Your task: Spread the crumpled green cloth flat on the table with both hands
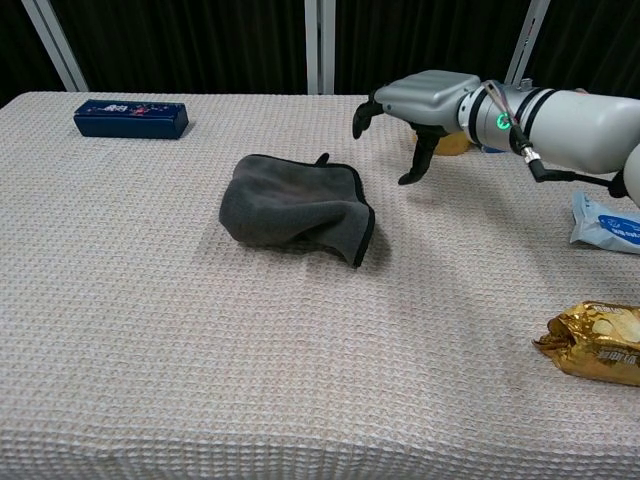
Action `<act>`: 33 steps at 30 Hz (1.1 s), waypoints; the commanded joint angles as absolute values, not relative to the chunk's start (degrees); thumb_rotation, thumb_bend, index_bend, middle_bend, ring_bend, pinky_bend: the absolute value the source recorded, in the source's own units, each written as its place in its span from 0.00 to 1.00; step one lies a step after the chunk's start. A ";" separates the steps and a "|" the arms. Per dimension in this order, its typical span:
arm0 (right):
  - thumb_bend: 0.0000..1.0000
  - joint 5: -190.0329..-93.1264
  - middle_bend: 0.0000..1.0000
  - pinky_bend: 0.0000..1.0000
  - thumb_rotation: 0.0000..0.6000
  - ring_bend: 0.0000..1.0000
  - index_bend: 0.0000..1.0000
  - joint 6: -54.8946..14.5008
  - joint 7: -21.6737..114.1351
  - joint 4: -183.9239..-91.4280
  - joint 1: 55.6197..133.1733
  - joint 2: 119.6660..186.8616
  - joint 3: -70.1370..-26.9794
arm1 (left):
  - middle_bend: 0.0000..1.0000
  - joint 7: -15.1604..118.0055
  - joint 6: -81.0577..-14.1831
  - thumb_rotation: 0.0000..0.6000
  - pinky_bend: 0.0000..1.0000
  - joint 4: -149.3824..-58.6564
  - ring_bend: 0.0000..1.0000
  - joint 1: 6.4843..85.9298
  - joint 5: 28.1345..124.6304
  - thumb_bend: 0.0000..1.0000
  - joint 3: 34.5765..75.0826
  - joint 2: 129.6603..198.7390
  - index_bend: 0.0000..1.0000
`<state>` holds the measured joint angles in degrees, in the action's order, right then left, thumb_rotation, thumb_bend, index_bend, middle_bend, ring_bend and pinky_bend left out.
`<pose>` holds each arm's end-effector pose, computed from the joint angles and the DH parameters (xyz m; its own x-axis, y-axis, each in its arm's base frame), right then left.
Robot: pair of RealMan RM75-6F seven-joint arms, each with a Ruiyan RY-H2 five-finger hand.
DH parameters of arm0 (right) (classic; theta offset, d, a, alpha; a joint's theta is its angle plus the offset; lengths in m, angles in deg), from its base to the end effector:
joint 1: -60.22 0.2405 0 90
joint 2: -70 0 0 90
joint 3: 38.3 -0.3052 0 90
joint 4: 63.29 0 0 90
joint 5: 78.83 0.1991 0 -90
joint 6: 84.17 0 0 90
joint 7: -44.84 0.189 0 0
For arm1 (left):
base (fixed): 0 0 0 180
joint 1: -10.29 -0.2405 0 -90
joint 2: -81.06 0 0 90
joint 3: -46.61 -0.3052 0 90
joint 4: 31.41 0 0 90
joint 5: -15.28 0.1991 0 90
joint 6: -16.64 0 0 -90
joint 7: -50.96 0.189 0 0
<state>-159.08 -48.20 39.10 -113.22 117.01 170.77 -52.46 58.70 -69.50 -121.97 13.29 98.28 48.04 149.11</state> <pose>-0.1297 -0.5067 -0.0804 0.6808 -0.1843 0.7089 -0.6670 -0.5559 0.4961 -0.3694 0.2120 0.1701 0.4805 0.0328 0.8764 0.8737 0.0692 -0.4816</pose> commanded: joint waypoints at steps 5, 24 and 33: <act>0.06 -166.11 0.21 0.00 1.00 0.00 0.30 -42.82 48.46 -101.07 120.38 178.42 -47.59 | 0.02 57.73 -67.84 1.00 0.13 -121.73 0.07 13.51 97.16 0.17 48.14 149.00 0.14; 0.16 -171.87 0.23 0.00 1.00 0.00 0.38 -41.37 63.60 -79.38 125.86 189.75 -40.83 | 0.02 55.57 -65.73 1.00 0.13 -123.01 0.07 13.69 95.58 0.17 48.32 148.01 0.14; 0.30 -171.24 0.24 0.00 1.00 0.00 0.40 -42.78 64.52 -76.11 126.67 191.15 -40.31 | 0.02 54.56 -65.65 1.00 0.13 -122.51 0.07 13.49 95.44 0.18 48.34 148.14 0.14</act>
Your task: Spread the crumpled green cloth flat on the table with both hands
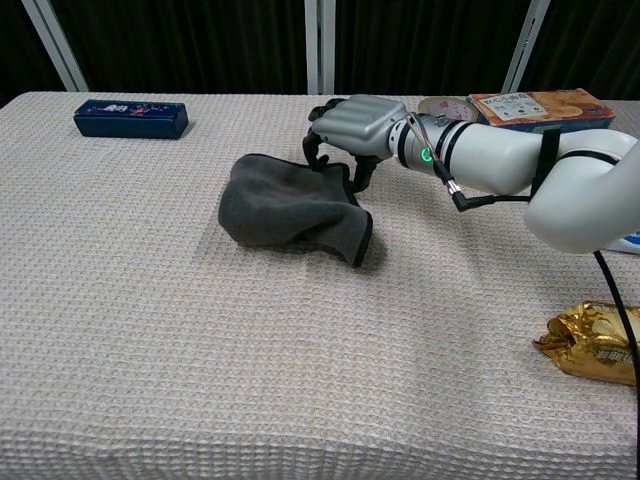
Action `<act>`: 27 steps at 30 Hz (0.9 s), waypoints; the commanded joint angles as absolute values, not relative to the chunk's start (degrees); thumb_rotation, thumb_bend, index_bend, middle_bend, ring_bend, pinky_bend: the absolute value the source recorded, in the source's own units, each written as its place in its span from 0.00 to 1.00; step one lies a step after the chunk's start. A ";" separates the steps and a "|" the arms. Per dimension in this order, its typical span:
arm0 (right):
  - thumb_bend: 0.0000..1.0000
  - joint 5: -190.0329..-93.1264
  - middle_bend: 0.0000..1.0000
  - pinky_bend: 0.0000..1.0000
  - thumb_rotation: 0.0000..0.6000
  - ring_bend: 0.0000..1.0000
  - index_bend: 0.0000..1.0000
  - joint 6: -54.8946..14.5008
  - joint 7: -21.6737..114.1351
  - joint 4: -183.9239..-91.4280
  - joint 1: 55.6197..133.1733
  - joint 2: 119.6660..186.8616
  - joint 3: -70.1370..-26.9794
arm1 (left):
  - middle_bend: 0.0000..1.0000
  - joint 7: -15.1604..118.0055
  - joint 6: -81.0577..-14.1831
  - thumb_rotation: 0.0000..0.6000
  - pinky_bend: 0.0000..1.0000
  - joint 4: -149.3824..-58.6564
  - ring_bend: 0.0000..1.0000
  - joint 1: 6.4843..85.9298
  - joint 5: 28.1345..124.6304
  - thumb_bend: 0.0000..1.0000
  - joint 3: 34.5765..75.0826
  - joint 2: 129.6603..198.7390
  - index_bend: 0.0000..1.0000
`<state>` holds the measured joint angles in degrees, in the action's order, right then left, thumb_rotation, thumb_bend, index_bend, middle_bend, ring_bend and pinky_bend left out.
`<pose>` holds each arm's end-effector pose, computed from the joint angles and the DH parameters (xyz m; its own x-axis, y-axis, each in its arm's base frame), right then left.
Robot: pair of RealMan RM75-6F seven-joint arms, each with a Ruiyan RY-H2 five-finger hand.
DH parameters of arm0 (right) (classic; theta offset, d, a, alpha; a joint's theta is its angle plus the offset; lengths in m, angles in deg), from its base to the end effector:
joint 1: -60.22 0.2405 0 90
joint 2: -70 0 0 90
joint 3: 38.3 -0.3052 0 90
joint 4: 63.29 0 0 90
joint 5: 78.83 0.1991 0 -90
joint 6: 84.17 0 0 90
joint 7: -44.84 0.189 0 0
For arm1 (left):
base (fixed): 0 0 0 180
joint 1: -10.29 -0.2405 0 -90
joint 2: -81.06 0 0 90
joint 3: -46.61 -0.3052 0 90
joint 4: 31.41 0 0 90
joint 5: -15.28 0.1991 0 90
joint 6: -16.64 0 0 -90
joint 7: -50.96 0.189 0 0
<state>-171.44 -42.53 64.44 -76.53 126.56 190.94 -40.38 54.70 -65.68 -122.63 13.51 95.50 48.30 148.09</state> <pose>-0.0847 -0.5134 -0.1538 0.7332 -0.0762 0.6757 -0.5480 -0.6546 0.5208 -0.3802 0.2128 0.1681 0.4123 0.0902 0.9066 0.9003 0.1117 -0.4206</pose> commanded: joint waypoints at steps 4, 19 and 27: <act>0.34 -170.51 0.26 0.00 1.00 0.00 0.46 -42.16 64.99 -75.23 126.56 191.45 -40.66 | 0.02 54.33 -65.64 1.00 0.13 -122.27 0.07 13.53 95.65 0.17 48.33 148.23 0.14; 0.43 -169.38 0.41 0.00 1.00 0.04 0.88 -28.04 66.55 -77.44 124.73 187.91 -42.00 | 0.02 51.92 -63.92 1.00 0.13 -122.49 0.07 16.07 97.60 0.16 49.46 147.46 0.15; 0.44 -173.04 0.41 0.00 1.00 0.05 0.88 -13.21 67.27 -83.54 124.81 182.26 -40.54 | 0.04 43.08 -56.29 1.00 0.14 -122.63 0.07 21.67 99.03 0.15 50.62 145.39 0.18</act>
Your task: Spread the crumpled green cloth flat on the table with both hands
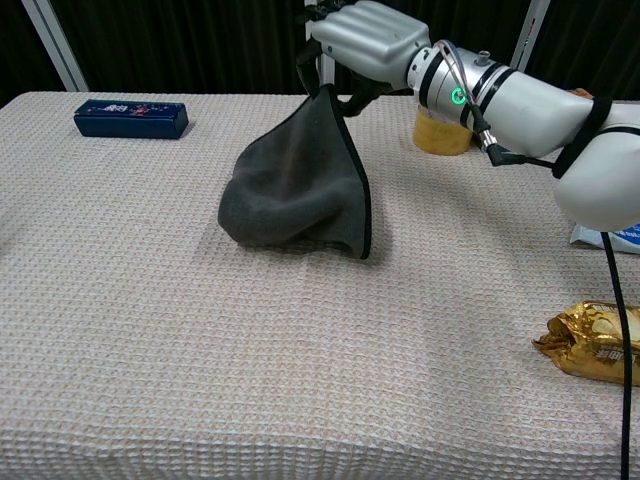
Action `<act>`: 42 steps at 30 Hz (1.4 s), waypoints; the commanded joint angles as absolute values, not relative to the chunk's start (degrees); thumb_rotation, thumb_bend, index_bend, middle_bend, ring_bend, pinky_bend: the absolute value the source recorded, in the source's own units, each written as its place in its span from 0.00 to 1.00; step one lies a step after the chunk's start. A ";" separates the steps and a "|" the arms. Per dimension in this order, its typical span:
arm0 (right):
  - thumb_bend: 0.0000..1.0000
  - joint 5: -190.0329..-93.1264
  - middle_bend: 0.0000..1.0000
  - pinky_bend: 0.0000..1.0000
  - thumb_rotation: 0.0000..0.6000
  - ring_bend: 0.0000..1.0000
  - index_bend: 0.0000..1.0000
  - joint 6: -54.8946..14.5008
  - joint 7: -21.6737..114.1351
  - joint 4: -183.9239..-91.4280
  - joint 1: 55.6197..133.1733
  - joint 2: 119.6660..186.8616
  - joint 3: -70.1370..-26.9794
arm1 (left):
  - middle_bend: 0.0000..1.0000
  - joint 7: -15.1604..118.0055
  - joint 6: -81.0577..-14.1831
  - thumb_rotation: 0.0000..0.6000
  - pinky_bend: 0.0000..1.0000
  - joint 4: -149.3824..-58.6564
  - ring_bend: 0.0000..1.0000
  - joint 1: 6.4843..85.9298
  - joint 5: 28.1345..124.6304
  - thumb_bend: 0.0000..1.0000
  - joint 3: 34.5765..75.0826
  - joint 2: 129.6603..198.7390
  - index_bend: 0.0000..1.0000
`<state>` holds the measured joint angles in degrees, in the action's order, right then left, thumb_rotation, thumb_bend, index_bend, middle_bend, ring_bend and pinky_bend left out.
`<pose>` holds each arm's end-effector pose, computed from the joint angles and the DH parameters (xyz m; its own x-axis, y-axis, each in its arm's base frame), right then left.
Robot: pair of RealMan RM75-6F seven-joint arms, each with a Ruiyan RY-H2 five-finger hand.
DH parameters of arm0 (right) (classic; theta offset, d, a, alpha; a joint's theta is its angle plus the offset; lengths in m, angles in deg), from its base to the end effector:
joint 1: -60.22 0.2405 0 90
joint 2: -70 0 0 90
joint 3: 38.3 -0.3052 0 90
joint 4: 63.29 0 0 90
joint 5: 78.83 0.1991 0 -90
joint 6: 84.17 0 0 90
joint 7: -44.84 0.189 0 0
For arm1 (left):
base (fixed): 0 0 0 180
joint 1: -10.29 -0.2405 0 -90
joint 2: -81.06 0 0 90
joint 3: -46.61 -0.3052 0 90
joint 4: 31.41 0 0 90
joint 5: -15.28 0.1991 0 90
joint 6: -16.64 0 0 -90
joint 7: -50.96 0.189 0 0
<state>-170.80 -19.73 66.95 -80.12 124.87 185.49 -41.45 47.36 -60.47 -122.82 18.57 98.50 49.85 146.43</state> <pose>-0.0488 -0.5115 -0.0756 0.4990 0.1670 0.8503 -0.5316 -0.7160 0.4526 -0.3558 0.2502 0.1643 0.3261 0.1127 0.9386 0.9449 -0.0095 -0.3272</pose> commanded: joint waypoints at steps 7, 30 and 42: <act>0.45 -176.07 0.41 0.00 1.00 0.05 0.88 -3.81 66.45 -90.27 123.84 177.21 -39.34 | 0.05 30.73 -43.56 1.00 0.14 -118.14 0.08 30.61 98.41 0.17 52.89 145.72 0.19; 0.45 -186.01 0.42 0.00 1.00 0.07 0.88 7.99 64.06 -111.84 129.34 163.79 -40.46 | 0.05 22.38 -35.69 1.00 0.14 -108.60 0.08 36.25 94.80 0.19 52.20 149.61 0.19; 0.47 -191.90 0.42 0.00 1.00 0.09 0.89 11.49 63.81 -115.60 126.06 163.22 -36.30 | 0.05 20.37 -31.21 1.00 0.14 -105.67 0.08 41.98 96.31 0.22 53.21 153.41 0.19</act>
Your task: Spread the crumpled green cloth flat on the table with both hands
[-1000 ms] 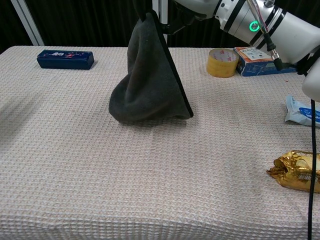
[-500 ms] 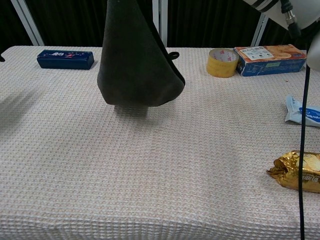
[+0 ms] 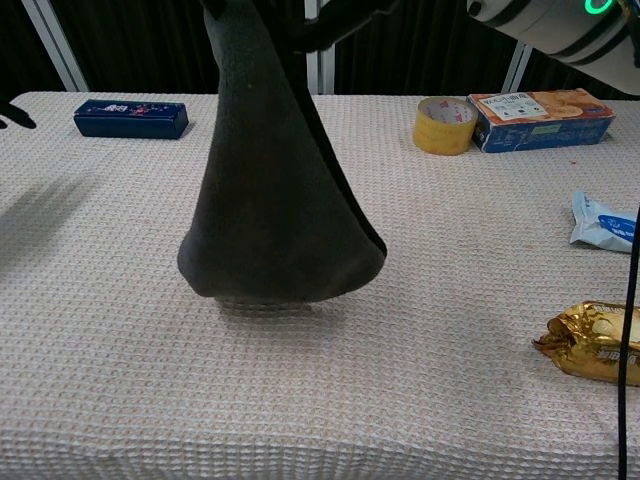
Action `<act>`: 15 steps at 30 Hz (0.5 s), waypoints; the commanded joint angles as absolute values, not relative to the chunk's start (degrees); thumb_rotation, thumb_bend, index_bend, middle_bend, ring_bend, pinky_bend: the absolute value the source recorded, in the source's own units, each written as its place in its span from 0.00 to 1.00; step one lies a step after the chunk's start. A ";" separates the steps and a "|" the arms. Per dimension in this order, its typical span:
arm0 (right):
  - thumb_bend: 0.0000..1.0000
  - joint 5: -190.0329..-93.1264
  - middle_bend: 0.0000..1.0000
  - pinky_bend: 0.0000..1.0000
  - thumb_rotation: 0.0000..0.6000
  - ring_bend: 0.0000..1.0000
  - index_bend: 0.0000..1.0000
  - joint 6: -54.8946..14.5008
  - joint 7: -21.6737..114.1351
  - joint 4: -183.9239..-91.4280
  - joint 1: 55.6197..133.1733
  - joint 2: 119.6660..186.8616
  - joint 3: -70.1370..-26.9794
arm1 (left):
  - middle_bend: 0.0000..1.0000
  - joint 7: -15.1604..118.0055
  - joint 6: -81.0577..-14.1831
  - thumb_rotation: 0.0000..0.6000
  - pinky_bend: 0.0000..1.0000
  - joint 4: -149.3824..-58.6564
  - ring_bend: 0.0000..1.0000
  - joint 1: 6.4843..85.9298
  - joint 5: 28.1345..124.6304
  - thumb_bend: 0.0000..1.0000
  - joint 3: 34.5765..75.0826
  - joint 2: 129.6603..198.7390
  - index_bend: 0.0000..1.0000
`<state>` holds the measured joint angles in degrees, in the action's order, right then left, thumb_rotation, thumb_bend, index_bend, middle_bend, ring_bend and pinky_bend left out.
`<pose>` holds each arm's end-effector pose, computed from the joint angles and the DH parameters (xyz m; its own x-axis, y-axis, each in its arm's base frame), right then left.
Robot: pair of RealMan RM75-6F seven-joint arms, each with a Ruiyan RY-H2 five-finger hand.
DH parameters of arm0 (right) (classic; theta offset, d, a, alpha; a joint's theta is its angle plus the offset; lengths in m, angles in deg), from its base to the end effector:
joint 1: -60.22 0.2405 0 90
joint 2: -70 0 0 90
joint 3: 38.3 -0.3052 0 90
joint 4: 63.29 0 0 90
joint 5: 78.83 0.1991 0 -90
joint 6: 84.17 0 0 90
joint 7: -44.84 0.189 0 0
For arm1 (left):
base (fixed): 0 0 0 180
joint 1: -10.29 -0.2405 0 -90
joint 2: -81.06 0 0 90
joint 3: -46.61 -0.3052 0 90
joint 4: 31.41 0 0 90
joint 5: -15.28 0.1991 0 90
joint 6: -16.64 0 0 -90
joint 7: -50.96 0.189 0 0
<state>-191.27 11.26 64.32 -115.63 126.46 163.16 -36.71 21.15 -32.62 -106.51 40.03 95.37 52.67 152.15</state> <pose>0.0142 -0.3864 0.0289 0.1658 0.1997 0.9657 0.0017 -0.9793 0.2023 -0.3340 0.3895 0.1009 0.0986 0.3889 0.9160 0.9950 -0.0507 -0.0856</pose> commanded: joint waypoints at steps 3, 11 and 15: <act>0.47 -192.12 0.42 0.00 1.00 0.09 0.89 11.76 63.33 -115.78 125.70 163.42 -36.59 | 0.05 19.81 -29.33 1.00 0.14 -104.75 0.08 45.19 98.13 0.25 53.68 154.95 0.20; 0.47 -192.16 0.42 0.00 1.00 0.09 0.89 11.56 62.53 -116.79 125.00 163.33 -37.44 | 0.05 18.50 -22.67 1.00 0.14 -100.27 0.08 55.06 101.13 0.30 55.01 160.78 0.22; 0.47 -192.19 0.41 0.00 1.00 0.09 0.89 11.39 62.46 -116.79 124.48 163.32 -37.50 | 0.05 13.60 -19.18 1.00 0.14 -98.11 0.08 59.36 102.35 0.34 54.98 162.91 0.24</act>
